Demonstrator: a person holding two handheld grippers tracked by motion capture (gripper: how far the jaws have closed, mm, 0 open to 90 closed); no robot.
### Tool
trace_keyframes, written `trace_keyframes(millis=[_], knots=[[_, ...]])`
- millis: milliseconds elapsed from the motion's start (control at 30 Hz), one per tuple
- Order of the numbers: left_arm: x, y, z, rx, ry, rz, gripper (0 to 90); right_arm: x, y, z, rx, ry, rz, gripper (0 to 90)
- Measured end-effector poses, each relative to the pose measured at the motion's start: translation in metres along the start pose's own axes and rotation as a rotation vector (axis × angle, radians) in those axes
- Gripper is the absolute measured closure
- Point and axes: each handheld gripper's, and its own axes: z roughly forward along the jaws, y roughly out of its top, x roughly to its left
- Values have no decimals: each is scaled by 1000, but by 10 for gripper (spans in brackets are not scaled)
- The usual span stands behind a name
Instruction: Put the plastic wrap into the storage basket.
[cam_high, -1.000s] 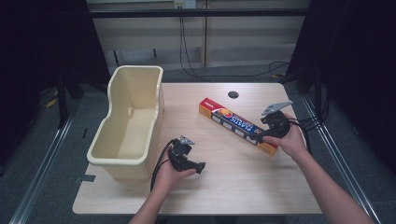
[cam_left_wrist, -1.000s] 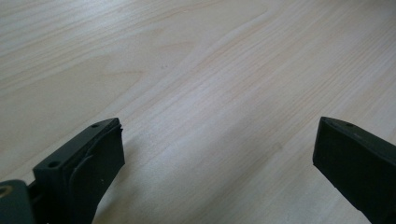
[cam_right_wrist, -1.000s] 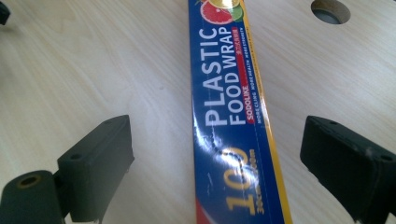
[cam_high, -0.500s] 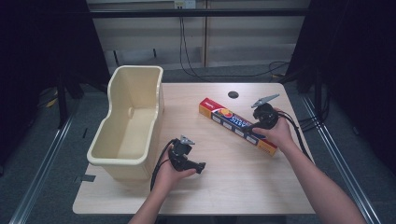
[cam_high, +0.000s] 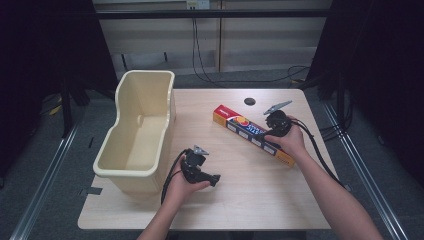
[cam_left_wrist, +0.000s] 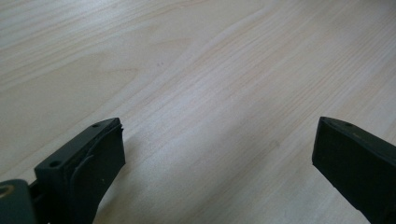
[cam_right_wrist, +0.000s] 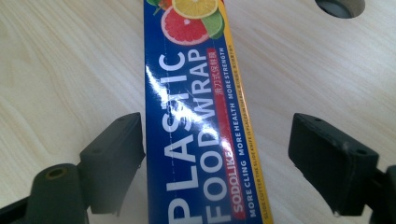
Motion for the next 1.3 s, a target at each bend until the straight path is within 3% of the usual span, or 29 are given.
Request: trace_keyframes(millis=[167, 233, 300, 433, 467, 567, 633, 700, 833, 867, 1033, 1100, 1300], knots=[[2, 0, -2, 10, -5, 6, 22, 0, -1, 8, 8, 0, 10, 202], [2, 0, -1, 1, -8, 7, 23, 0, -1, 10, 25, 15, -6, 238], [1, 1, -2, 0, -8, 8, 23, 1, -1, 12, 37, 0, -20, 240], [1, 1, -2, 5, -12, 10, 24, 3, 0, 15, 80, 24, -45, 347], [0, 1, -2, -1, -9, 8, 24, 4, 0, 17, 93, 27, -71, 379], [0, 2, -4, 4, -13, 23, 25, 5, 0, 17, 91, 29, -98, 403], [-1, 2, -4, -7, -10, 5, 25, 6, 0, 15, 97, 31, -100, 412], [-1, 3, -6, -1, -16, 25, 25, 6, -3, 13, 94, 41, -125, 418], [-4, 8, -10, -26, -46, 16, 18, 7, -10, 3, 99, 47, -157, 422], [-4, 10, -12, -12, -60, 34, 17, 6, -12, -1, 96, 58, -163, 422], [-11, 20, -20, -59, -129, 56, 9, 7, -19, -29, 59, 105, -178, 421], [-14, 24, -23, -81, -153, 70, 8, 11, -21, -40, 58, 120, -219, 421], [-21, 40, -35, -53, -160, 141, 6, 24, -26, -58, 49, 166, -280, 420]])
